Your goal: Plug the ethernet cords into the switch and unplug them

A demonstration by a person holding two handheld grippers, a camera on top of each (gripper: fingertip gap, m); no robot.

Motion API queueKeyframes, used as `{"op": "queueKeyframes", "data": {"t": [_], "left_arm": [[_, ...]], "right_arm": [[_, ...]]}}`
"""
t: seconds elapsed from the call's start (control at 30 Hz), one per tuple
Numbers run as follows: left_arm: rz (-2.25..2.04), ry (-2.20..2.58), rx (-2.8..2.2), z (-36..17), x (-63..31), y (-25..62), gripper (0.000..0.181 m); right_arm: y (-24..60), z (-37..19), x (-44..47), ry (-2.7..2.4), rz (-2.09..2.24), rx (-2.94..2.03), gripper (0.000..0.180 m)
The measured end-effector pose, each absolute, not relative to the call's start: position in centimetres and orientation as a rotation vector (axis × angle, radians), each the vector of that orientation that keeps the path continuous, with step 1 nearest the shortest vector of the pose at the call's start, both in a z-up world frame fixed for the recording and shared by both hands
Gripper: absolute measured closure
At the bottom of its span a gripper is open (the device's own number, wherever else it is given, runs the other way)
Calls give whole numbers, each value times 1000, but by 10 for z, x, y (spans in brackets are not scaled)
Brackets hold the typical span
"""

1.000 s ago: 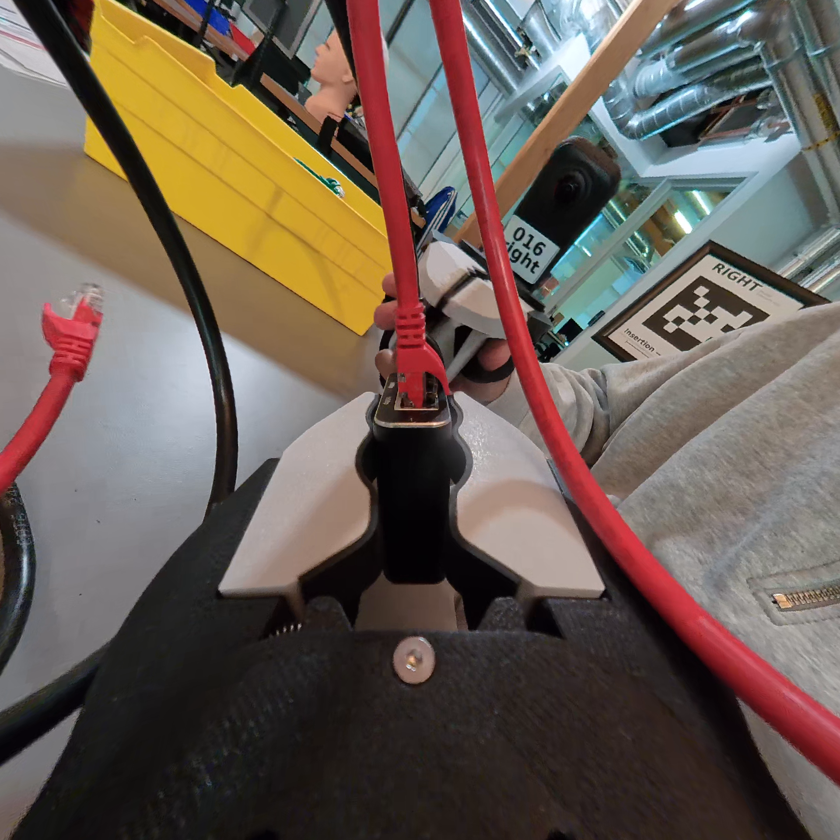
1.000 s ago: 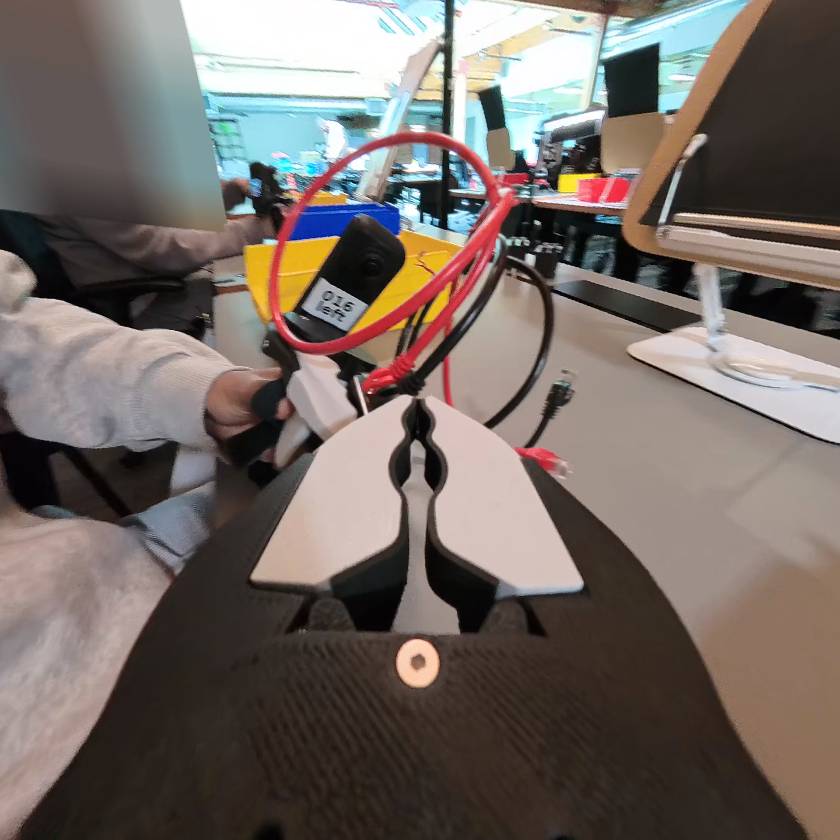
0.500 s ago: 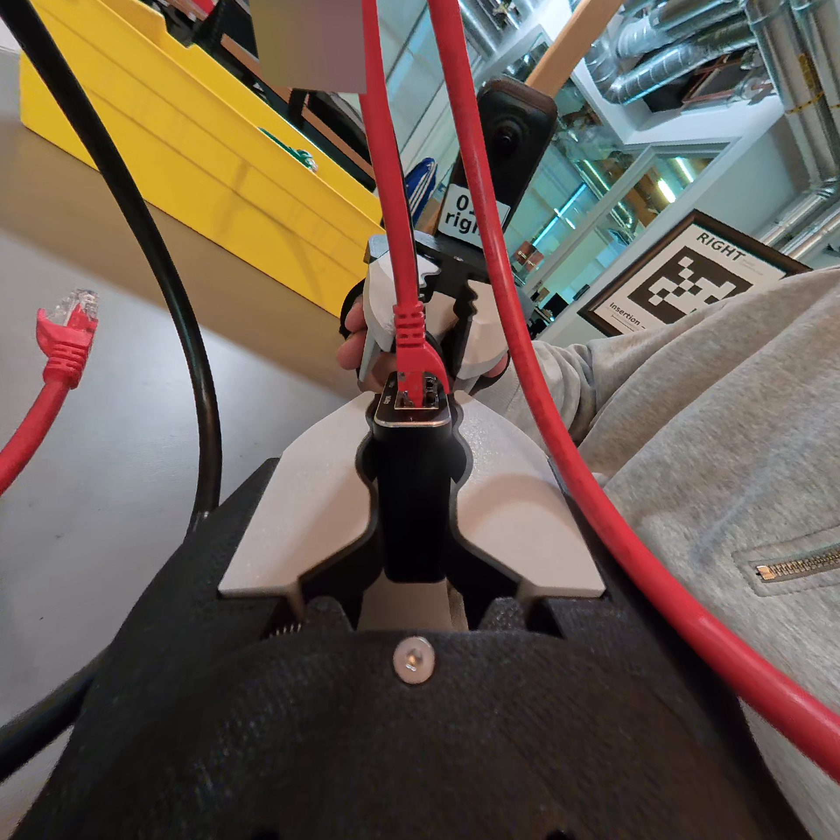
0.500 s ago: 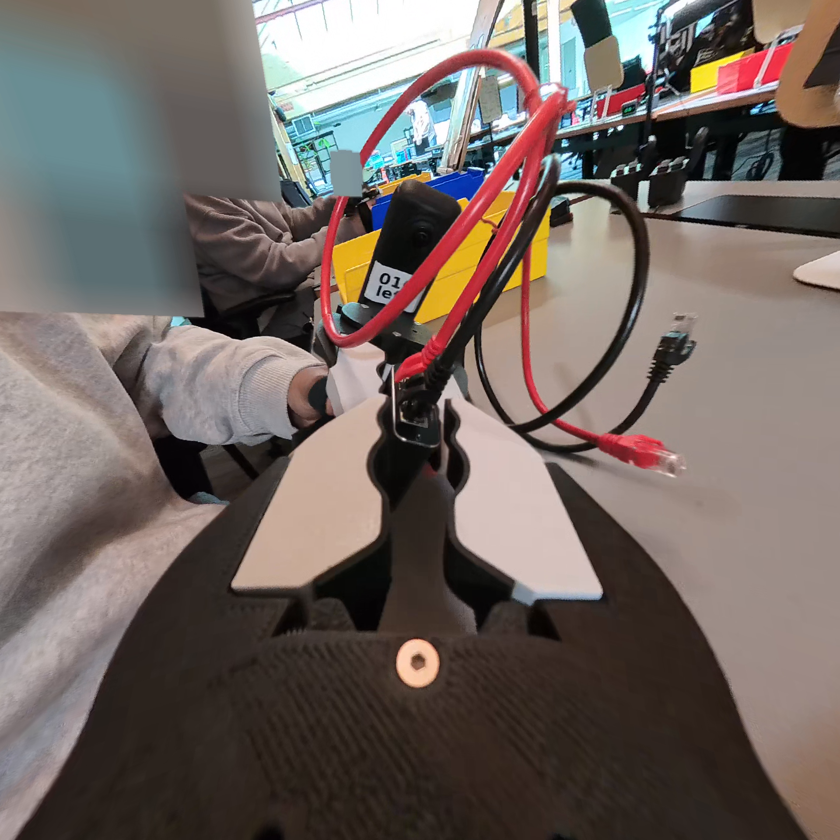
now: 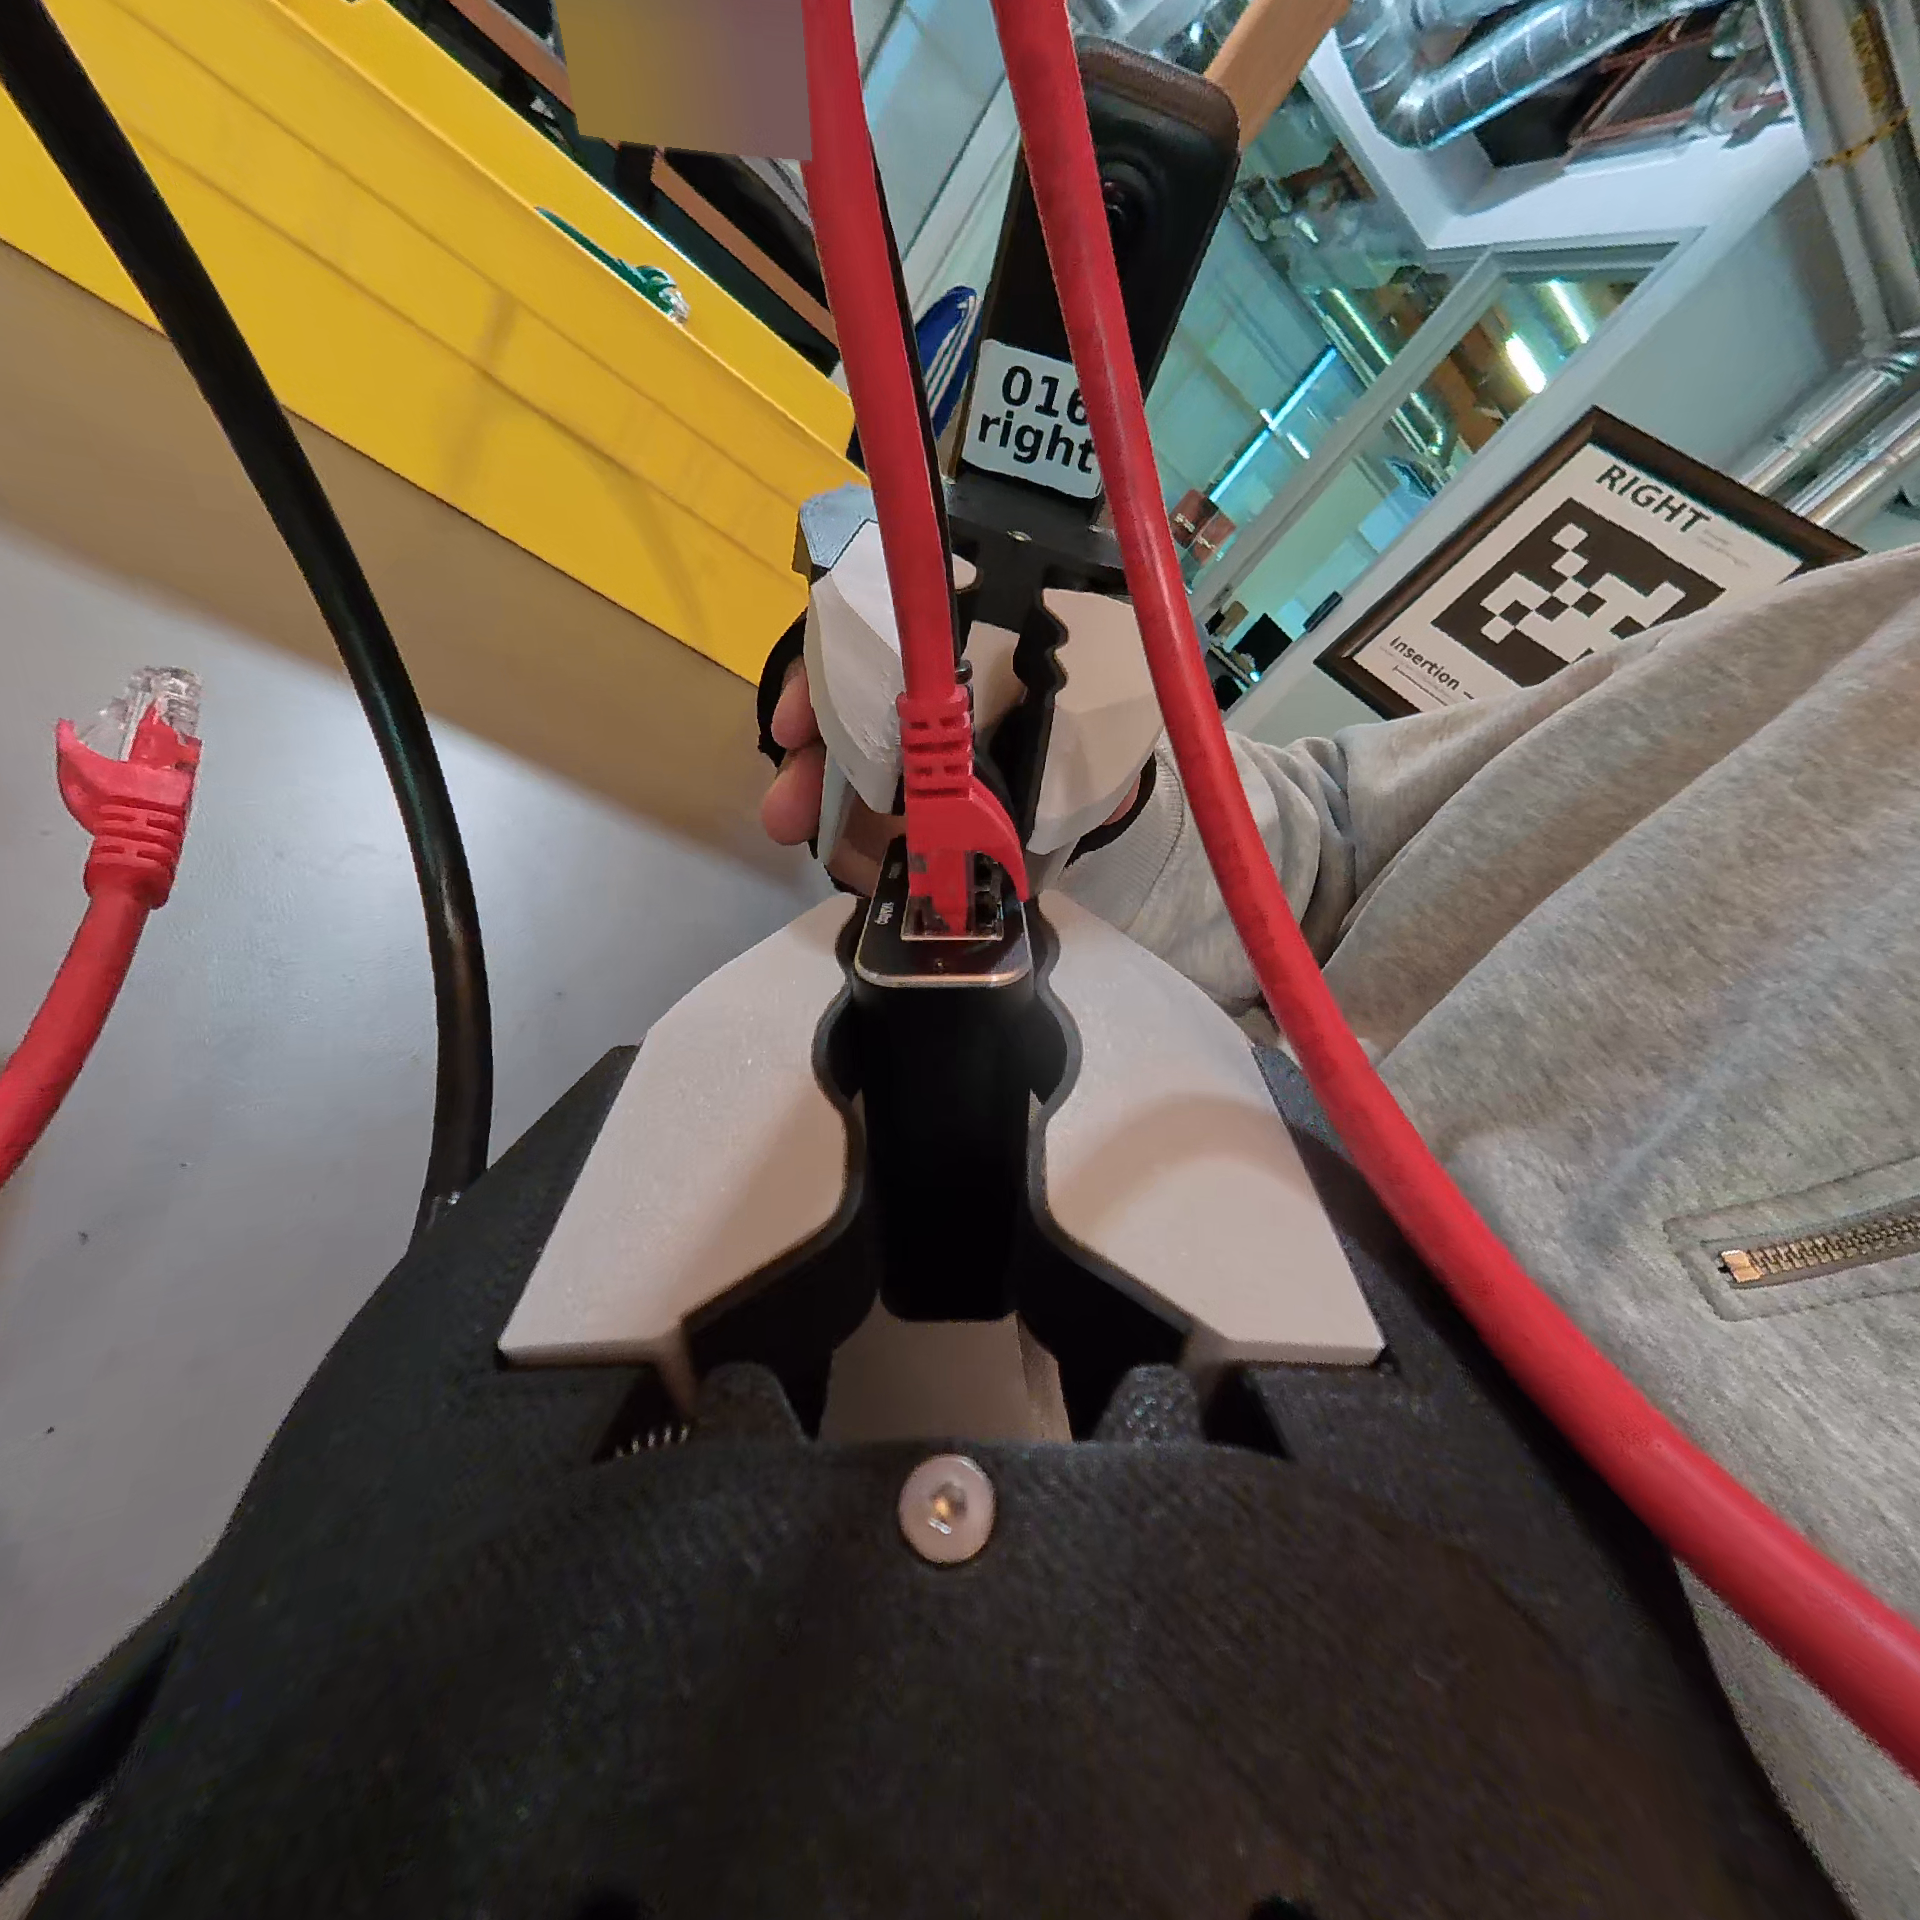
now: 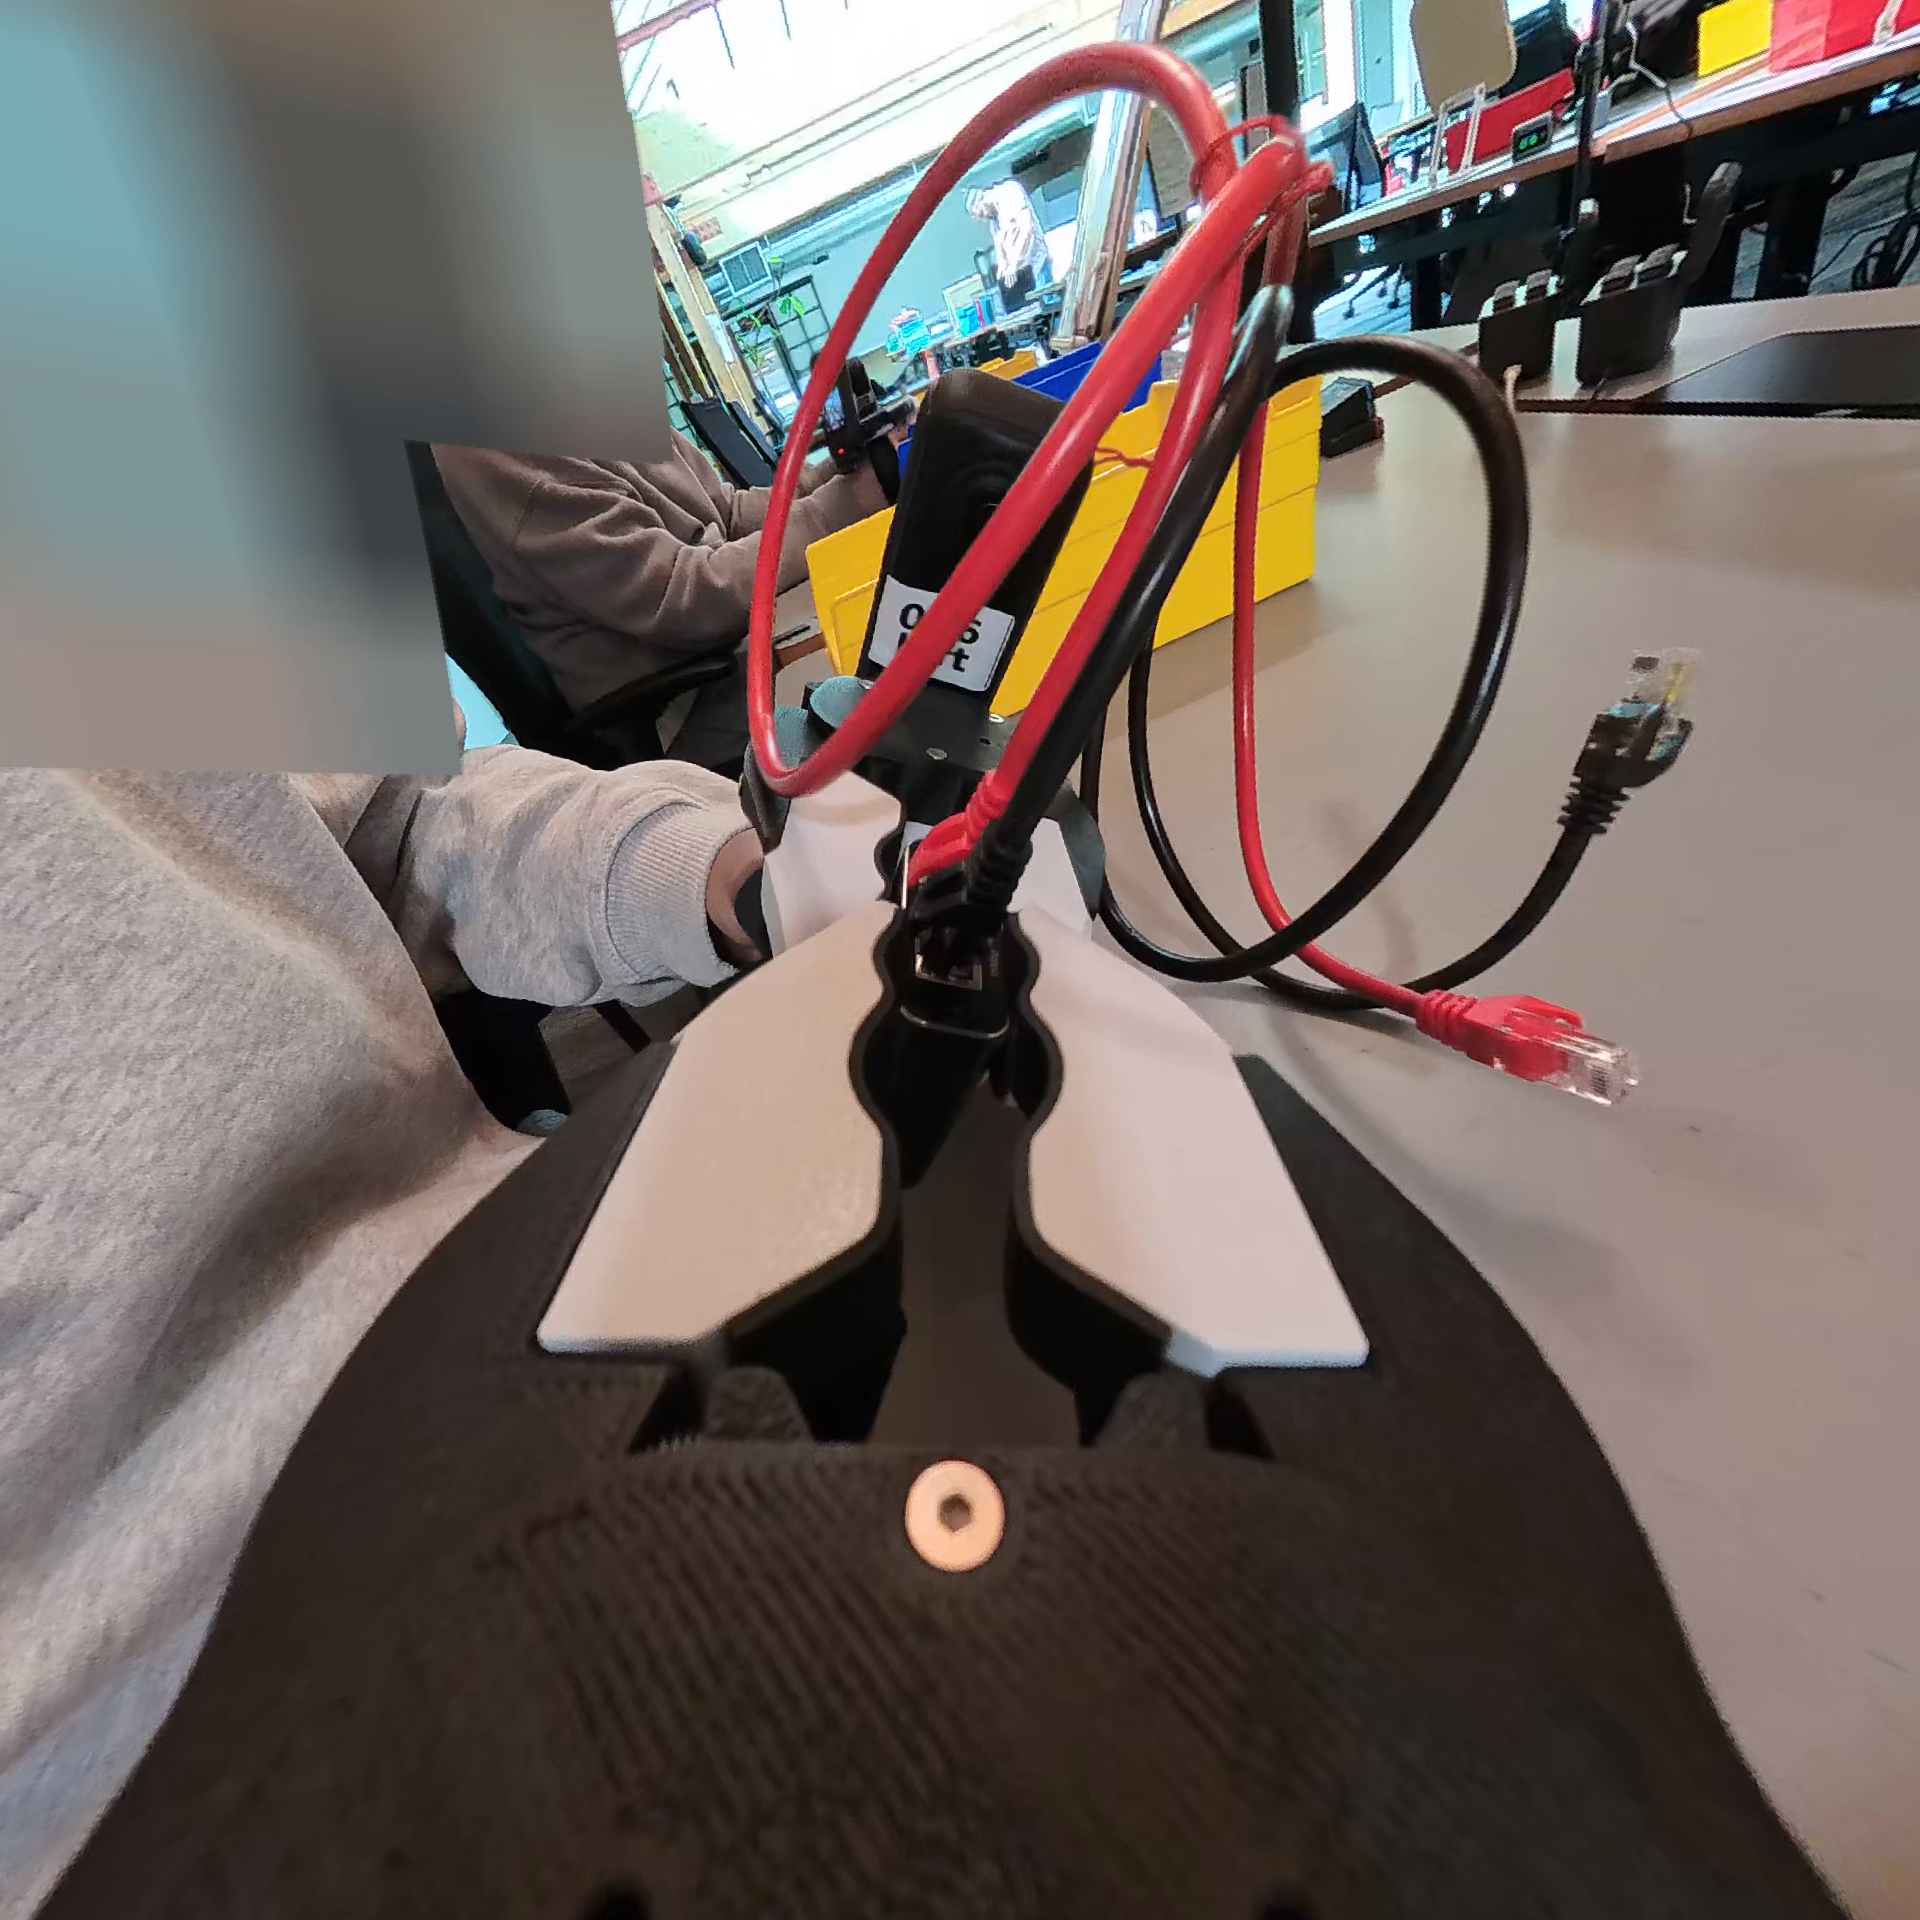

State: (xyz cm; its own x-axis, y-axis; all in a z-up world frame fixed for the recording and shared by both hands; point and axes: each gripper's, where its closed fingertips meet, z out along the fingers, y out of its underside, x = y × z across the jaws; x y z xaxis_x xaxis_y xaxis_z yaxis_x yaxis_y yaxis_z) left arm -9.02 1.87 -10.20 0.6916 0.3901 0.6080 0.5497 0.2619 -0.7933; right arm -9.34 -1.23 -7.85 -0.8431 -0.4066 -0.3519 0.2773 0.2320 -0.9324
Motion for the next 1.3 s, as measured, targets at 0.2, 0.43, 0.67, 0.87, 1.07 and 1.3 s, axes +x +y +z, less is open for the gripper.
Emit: {"op": "queueKeyframes", "data": {"t": [0.2,0.43,0.67,0.87,1.07,1.3], "left_arm": [[-136,-874,-1357,-104,-90,19,154],[-148,-882,-1363,-106,-90,19,154],[-150,-878,-1377,-107,-89,21,154],[-158,-881,-1370,-107,-89,20,154],[-160,-883,-1374,-108,-89,20,154],[-164,-886,-1379,-109,-89,21,154]], "right_arm": [[-12,-80,-94,1987,-1642,-135,163],[-12,-79,-95,1956,-1632,-112,161],[-13,-84,-91,2002,-1609,-150,161],[-12,-83,-92,1977,-1612,-138,160],[-12,-83,-93,1978,-1613,-132,161],[-12,-84,-93,1989,-1613,-156,162]]}}
